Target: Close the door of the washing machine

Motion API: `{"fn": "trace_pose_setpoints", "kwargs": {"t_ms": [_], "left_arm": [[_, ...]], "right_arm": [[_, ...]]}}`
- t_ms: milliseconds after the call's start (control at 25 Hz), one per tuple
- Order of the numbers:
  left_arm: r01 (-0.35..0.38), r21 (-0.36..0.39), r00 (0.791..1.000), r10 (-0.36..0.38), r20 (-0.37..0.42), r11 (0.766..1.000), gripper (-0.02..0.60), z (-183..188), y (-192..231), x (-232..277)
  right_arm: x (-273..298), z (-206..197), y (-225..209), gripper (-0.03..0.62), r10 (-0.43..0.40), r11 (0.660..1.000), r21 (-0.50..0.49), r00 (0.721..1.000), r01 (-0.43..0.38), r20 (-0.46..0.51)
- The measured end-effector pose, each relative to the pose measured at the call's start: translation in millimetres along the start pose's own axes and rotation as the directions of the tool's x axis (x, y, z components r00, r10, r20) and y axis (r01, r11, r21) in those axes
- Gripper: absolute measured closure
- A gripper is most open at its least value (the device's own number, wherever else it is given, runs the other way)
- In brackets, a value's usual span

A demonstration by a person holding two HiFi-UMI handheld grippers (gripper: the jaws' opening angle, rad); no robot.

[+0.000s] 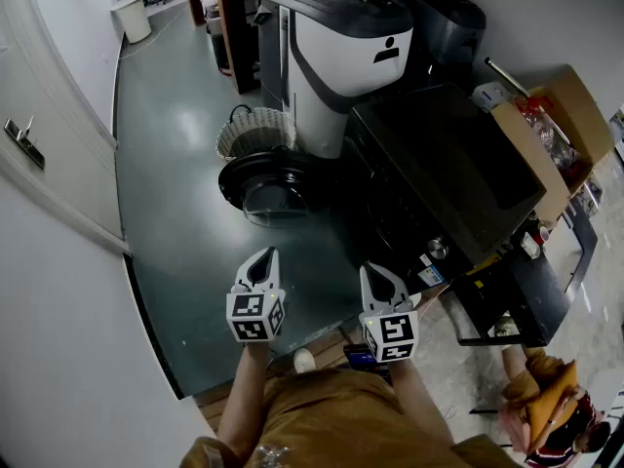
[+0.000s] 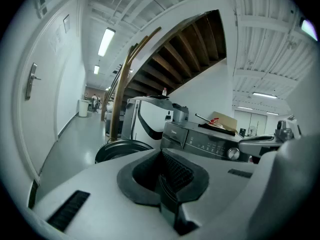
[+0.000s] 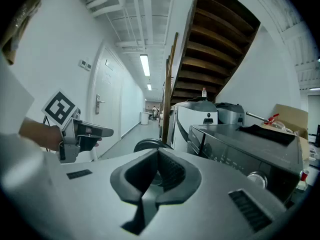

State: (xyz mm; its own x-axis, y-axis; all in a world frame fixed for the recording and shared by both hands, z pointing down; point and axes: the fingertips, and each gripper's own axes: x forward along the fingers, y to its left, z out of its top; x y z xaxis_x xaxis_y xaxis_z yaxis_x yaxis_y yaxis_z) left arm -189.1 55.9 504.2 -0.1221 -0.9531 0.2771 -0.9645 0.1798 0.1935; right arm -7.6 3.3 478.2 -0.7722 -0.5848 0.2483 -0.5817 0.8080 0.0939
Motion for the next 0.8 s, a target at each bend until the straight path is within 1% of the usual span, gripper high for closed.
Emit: {"fn": "trace_pose_setpoints", "kwargs": {"t_ms": [440, 600, 640, 760, 800], "left_arm": [[-0.004, -0.008, 1.000, 0.004, 0.002, 1.000, 0.554, -0.6, 4.0, 0.2], [0.002, -0.011, 1.000, -0.002, -0.002, 1.000, 0.546, -4.3, 4.8, 1.1], [-0.001, -0.011, 1.000, 0.001, -0.002, 1.000, 0.532, -5.6, 5.8, 1.3], [-0.012, -0.014, 1.000, 0.012, -0.008, 1.000, 0.454, -8.7, 9.9, 4.4], [-0.015, -0.014, 1.000, 0.015, -0.011, 1.000, 0.443, -10.0, 11.8, 6.0]], "right_arm": [[2.8, -1.6, 1.4, 0.582, 0.004, 1.000, 0.000, 1.000, -0.004, -0.009], [2.1, -6.0, 0.0, 0.582, -0.004, 1.000, 0.015, 1.000, 0.004, -0.018], [1.7, -8.2, -0.8, 0.581, -0.006, 1.000, 0.020, 1.000, 0.007, -0.021], [1.7, -14.1, -3.6, 0.582, -0.006, 0.999, 0.036, 0.999, 0.007, -0.034], [2.1, -16.2, -4.1, 0.580, -0.004, 0.999, 0.039, 0.999, 0.006, -0.039]]}}
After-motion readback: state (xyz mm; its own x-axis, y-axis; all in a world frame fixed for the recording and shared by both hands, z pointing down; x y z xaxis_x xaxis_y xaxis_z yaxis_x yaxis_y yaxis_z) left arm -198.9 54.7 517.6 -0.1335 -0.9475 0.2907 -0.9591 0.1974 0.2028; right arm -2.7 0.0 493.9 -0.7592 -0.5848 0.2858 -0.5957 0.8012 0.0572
